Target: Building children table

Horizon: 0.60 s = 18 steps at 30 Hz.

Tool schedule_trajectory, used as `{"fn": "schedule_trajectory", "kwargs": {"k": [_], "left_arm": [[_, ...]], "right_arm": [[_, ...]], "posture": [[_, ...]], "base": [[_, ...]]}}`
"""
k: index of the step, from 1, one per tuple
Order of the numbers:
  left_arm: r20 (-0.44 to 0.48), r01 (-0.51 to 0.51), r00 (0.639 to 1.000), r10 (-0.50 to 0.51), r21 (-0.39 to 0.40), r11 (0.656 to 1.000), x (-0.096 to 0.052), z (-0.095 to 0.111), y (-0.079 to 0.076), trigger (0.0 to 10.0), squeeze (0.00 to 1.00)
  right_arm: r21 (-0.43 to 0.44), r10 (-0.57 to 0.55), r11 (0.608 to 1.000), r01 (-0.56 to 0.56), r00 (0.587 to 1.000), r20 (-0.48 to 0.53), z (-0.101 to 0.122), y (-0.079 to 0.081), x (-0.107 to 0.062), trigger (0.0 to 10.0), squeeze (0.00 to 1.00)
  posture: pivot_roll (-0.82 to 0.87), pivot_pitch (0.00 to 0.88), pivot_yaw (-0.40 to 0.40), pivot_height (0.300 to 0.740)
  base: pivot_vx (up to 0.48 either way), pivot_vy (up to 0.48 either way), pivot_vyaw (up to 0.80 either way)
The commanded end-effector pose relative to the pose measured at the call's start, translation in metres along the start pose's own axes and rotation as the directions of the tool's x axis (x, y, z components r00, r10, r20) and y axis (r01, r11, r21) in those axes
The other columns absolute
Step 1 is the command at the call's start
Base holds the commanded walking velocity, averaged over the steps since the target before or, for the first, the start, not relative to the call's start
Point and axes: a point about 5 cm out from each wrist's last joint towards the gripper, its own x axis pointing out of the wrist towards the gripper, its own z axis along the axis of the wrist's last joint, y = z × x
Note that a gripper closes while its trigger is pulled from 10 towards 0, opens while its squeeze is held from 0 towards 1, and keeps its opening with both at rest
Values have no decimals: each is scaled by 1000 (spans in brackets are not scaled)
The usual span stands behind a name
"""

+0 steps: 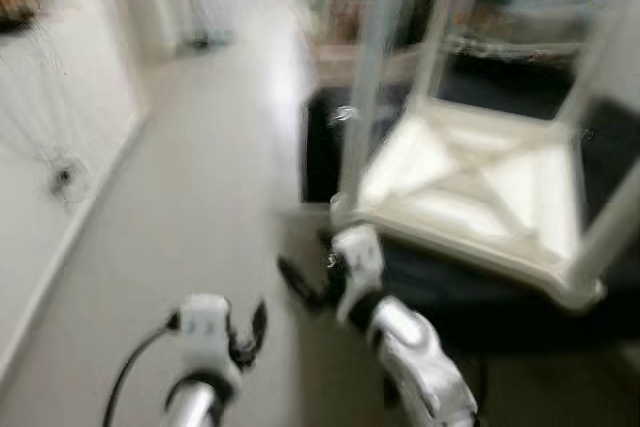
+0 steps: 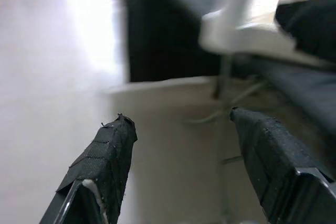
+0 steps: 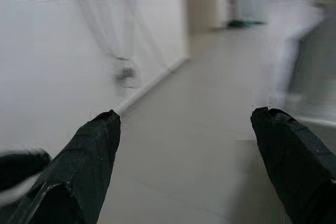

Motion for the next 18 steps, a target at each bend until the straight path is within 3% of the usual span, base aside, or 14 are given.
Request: {"fn": "schedule_trajectory", "kwargs": {"k": [1,9,18], "left_arm": [[-16,17,1000,-17,13,1000,-1,-3,-4,10000,0],[-14,25,1000,-25,7,1000,-1,-3,-5,10000,0],[-11,15,1000,-15,-13,1000,0,-3,-3,10000,0]], "right_arm": [[18,-23,1000,23,1000,-11,-4,-4,-4,10000,0],[26,-18,999,18,1000,-14,-4,-4,-3,10000,0],[38,-4,999,4,1000,2,-1,-5,-1,10000,0]], "posture": [[-25,0,-12,740],[-20,0,-14,740],[-22,0,-16,740]], "base": [[0,-480,0],[0,-460,0],[0,0,0]]}}
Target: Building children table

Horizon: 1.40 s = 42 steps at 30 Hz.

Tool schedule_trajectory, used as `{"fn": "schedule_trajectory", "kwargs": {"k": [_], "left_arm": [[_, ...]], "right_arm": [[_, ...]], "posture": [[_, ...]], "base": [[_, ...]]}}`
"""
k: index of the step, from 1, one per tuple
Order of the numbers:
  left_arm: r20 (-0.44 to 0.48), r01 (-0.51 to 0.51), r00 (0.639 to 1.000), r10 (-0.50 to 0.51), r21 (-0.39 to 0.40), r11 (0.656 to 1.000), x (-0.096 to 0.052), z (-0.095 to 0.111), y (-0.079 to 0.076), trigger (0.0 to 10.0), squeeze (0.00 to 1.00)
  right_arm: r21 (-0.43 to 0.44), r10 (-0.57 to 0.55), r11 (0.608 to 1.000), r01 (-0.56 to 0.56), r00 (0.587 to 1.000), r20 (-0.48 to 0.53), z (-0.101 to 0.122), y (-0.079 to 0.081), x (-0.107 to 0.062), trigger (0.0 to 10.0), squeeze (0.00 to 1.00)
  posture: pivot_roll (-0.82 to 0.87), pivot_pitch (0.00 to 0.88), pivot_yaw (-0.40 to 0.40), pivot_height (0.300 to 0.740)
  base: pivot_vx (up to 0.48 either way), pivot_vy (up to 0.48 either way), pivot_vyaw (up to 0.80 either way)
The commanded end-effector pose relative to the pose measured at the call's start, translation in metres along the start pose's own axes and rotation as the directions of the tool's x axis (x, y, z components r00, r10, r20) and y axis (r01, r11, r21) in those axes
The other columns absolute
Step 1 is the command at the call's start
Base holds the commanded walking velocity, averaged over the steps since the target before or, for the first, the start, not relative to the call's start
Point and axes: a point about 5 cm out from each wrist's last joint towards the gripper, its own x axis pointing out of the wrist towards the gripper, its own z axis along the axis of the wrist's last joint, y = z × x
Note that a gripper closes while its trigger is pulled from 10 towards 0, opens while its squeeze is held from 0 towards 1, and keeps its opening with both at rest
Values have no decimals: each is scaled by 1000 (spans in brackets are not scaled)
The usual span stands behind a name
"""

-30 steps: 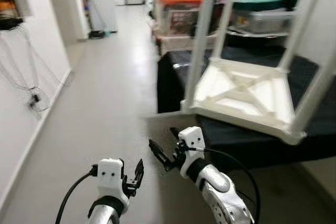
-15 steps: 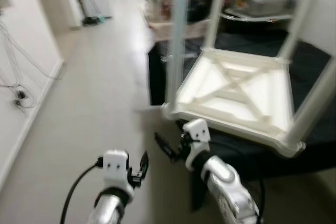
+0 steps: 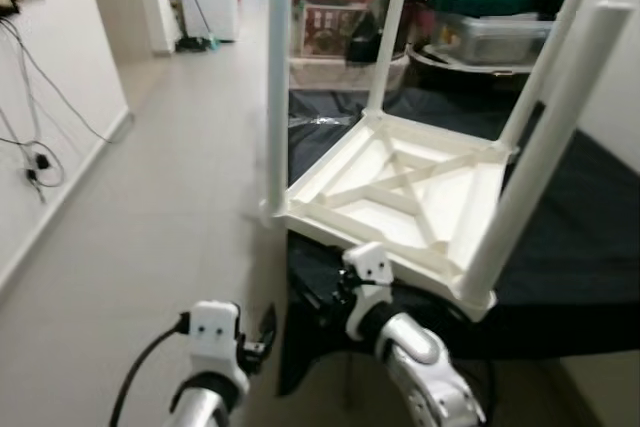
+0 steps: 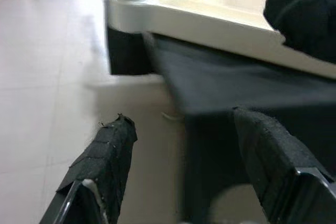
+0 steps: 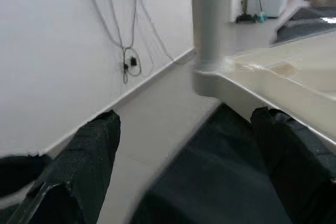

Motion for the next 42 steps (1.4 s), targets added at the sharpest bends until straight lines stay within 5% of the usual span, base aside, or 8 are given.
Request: {"fn": "schedule_trajectory", "kwargs": {"k": [1,7,9,19,24,28,36,42], "left_arm": [[3,4,1000,-4,-15,1000,1,0,-2,10000,0],[4,1,1000,-1,-21,1000,0,0,-1,10000,0],[3,1,1000,-1,-25,1000,0,0,-1,10000,0],[3,-1,1000,1,-25,1000,-1,1,1,10000,0],[2,-1,1000,1,-26,1000,-1,1,0,10000,0],[2,1,1000,-1,-30,1000,0,1,0,10000,0],[3,0,1000,0,-31,1000,0,1,0,10000,0],[5,-1,1000,1,-34,999,0,1,1,10000,0]], "right_arm": [[13,-14,1000,14,1000,7,1,-4,-2,10000,0],[-16,-57,998,58,996,74,18,-20,4,10000,0],[-54,-181,980,190,972,147,38,-42,7,10000,0],[-54,-336,933,356,915,225,65,-70,10,10000,0],[-71,-422,890,451,872,247,72,-92,3,10000,0],[-119,-514,821,558,814,272,82,-129,-11,10000,0],[-159,-564,766,623,770,300,95,-161,-25,10000,0],[-232,-649,650,723,688,326,117,-202,-49,10000,0]], "posture": [[-22,0,-16,740],[-21,0,-15,740],[-21,0,-14,740],[-17,0,-6,740],[-17,0,-6,740],[-20,0,-4,740],[-20,0,-7,740],[-20,0,-7,740]], "base": [[0,0,0],[0,0,0],[0,0,0],[0,0,0],[0,0,0],[0,0,0],[0,0,0],[0,0,0]]}}
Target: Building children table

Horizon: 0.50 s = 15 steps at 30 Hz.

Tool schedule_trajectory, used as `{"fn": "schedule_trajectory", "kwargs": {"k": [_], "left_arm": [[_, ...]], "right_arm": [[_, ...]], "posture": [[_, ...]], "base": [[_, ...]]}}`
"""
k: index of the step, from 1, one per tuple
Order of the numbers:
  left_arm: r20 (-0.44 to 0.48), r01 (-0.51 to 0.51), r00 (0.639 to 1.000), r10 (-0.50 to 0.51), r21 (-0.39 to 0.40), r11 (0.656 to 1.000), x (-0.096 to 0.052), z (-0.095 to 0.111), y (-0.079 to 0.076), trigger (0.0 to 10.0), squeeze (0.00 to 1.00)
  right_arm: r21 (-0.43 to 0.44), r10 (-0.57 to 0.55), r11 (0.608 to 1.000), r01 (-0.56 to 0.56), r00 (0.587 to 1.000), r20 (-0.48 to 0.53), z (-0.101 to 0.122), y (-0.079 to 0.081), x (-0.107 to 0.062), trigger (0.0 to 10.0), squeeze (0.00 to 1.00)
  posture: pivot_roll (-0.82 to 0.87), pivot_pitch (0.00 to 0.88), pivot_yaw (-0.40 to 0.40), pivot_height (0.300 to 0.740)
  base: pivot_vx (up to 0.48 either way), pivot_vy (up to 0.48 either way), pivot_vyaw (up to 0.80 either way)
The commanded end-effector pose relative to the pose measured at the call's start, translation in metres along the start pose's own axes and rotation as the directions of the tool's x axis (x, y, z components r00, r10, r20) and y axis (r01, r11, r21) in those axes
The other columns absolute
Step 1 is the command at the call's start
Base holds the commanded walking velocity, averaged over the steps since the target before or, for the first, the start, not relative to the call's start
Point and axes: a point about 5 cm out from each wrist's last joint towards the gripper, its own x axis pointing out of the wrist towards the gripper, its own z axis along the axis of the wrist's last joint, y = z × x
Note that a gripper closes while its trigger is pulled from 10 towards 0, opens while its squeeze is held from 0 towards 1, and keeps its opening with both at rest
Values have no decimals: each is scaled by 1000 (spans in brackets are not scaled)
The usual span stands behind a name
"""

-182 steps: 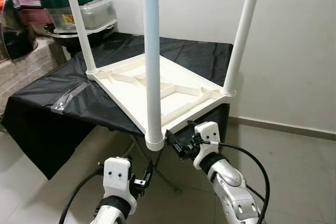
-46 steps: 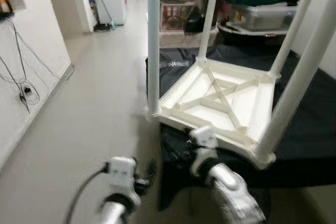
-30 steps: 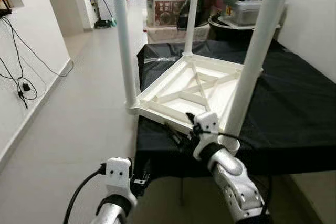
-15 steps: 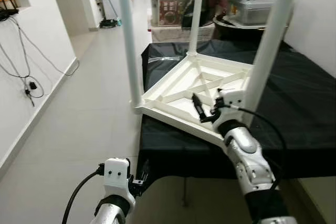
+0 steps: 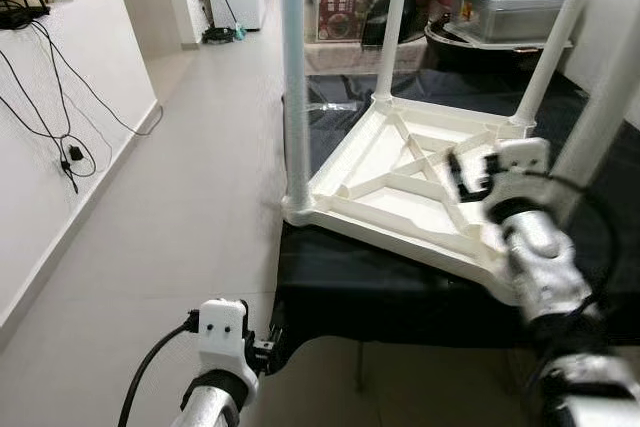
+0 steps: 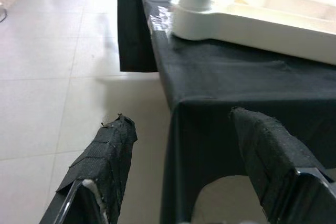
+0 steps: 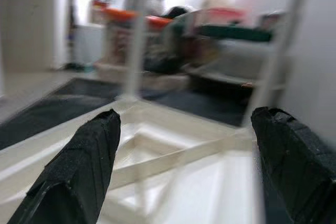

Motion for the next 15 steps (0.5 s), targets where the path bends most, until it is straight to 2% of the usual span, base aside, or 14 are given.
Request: {"fn": "schedule_trajectory", "kwargs": {"k": [1,2,5,7,8,9,10,12,13,14,15], "left_arm": [[-5,-5,1000,5,-22,1000,0,-1,0,10000,0],[-5,-5,1000,4,-22,1000,0,-1,-1,10000,0],[-6,-4,1000,4,-23,1000,0,-1,0,10000,0],[-6,-4,1000,4,-23,1000,0,-1,0,10000,0],[-7,-5,1000,4,-23,1000,0,-1,0,10000,0],[-7,-5,1000,4,-23,1000,0,-1,0,10000,0],[-6,-5,1000,5,-23,1000,0,-1,-1,10000,0],[-5,-4,1000,4,-26,1000,0,-1,-2,10000,0],[-5,-4,1000,4,-26,1000,0,-1,-2,10000,0],[-5,-4,1000,4,-28,1000,0,0,-3,10000,0],[-4,-4,1000,4,-29,1000,0,0,-3,10000,0]], "right_arm": [[-18,-42,999,42,999,-19,-5,-10,0,10000,0],[-10,-45,999,45,999,-15,-3,-11,3,10000,0],[88,68,994,-69,998,13,3,18,9,10000,0],[88,68,994,-69,998,13,3,18,9,10000,0],[119,118,986,-120,993,27,6,29,10,10000,0],[119,118,986,-120,993,27,6,29,10,10000,0],[174,250,951,-255,967,51,12,53,11,10000,0],[248,501,824,-510,859,103,28,104,14,10000,0],[248,501,824,-510,859,103,28,104,14,10000,0],[262,561,778,-571,819,117,34,118,15,10000,0],[253,606,758,-601,793,70,35,129,20,10000,0]], "posture": [[-21,0,-13,740],[-21,0,-13,740],[-21,0,-13,740],[-21,0,-13,740],[-21,0,-13,740],[-21,0,-13,740],[-19,0,-16,740],[-24,0,-20,740],[-24,0,-20,740],[-24,0,-20,740],[-21,1,-27,740]], "base": [[0,0,0],[0,0,0],[0,0,0],[0,0,0],[0,0,0],[0,0,0],[0,0,0],[0,0,0],[0,0,0],[0,0,0],[0,0,0]]}}
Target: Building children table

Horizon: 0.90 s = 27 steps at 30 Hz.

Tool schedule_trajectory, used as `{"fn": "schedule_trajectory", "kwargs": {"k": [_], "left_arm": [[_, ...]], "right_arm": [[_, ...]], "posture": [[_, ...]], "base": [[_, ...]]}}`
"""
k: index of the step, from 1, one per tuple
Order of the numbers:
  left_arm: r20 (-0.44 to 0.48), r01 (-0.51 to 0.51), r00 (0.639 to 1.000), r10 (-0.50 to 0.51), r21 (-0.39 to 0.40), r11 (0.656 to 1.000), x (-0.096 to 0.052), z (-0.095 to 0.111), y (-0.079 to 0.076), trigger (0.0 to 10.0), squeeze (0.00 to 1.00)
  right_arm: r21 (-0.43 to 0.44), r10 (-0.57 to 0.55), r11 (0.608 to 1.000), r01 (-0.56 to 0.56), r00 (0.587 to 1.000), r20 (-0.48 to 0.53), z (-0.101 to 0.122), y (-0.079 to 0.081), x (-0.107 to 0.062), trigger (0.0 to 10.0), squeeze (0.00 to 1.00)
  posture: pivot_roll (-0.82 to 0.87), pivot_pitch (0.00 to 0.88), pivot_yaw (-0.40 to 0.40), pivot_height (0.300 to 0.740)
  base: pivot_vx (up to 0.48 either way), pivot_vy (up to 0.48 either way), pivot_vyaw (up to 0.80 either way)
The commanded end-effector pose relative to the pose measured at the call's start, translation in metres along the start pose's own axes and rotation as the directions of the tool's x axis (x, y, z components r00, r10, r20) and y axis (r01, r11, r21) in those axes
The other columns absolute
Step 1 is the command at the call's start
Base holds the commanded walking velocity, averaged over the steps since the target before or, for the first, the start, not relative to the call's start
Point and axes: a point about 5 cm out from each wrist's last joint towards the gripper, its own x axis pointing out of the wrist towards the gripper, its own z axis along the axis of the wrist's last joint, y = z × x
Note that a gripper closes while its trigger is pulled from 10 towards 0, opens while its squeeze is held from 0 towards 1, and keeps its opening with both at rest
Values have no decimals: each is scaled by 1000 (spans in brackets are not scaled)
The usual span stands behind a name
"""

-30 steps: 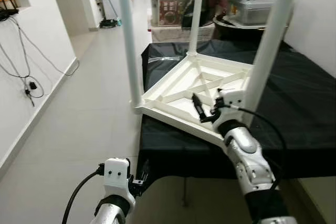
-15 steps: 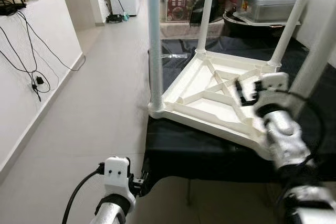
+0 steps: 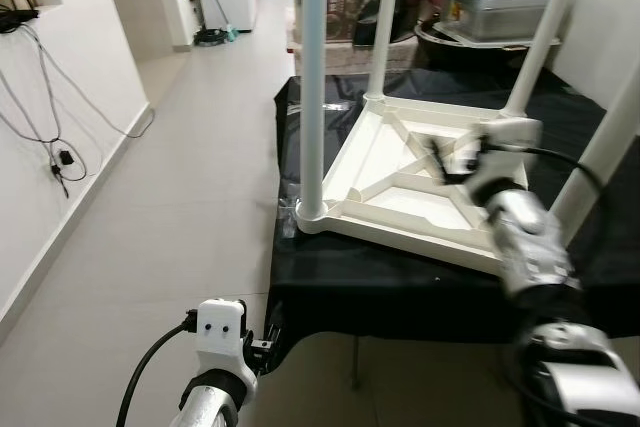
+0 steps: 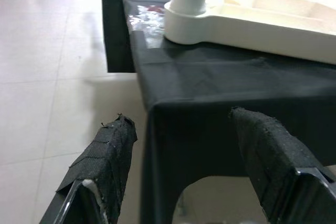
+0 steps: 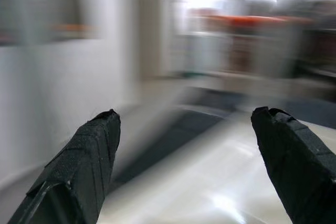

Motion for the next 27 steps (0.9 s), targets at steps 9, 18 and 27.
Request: {"fn": "schedule_trajectory", "kwargs": {"k": [9,18,27], "left_arm": [[4,1,1000,-1,-19,1000,-8,2,-14,10000,0],[5,11,1000,-11,-29,1000,-21,5,-25,10000,0],[-6,19,1000,-20,-53,998,-35,9,-36,10000,0]], "right_arm": [[-161,86,972,-172,895,-437,-19,5,19,10000,0],[-260,31,934,-244,782,-623,-21,-14,9,10000,0],[-181,182,841,-510,582,-793,-23,-12,0,10000,0]], "posture": [[-10,42,-58,740],[2,113,-78,740],[-4,159,-86,740]], "base": [[0,0,0],[0,0,0],[0,0,0]]}}
